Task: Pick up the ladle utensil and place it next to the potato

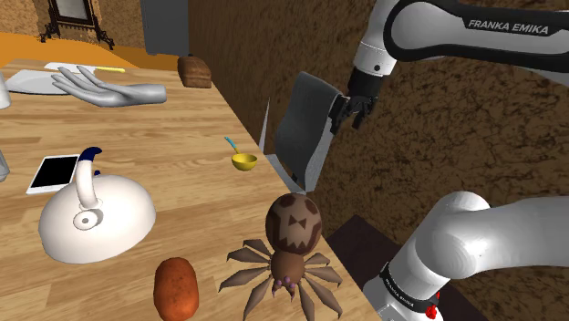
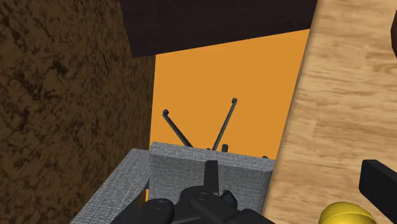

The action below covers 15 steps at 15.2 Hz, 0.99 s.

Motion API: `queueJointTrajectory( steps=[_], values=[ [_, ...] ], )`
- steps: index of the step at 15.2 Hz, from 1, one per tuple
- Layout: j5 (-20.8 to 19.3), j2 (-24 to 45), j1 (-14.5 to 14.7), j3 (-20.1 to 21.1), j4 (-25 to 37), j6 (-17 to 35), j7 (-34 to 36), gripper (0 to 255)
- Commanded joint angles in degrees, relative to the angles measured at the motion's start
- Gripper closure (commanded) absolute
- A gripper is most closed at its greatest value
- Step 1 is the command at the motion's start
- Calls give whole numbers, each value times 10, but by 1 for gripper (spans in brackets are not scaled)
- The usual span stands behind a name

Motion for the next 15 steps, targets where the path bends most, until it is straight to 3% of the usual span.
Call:
queueJointTrajectory(
  steps=[1, 15],
  values=[
    [0, 0, 0, 0, 0, 0, 0, 0],
    [69, 310, 15, 23, 113, 171, 67, 0]
  ],
)
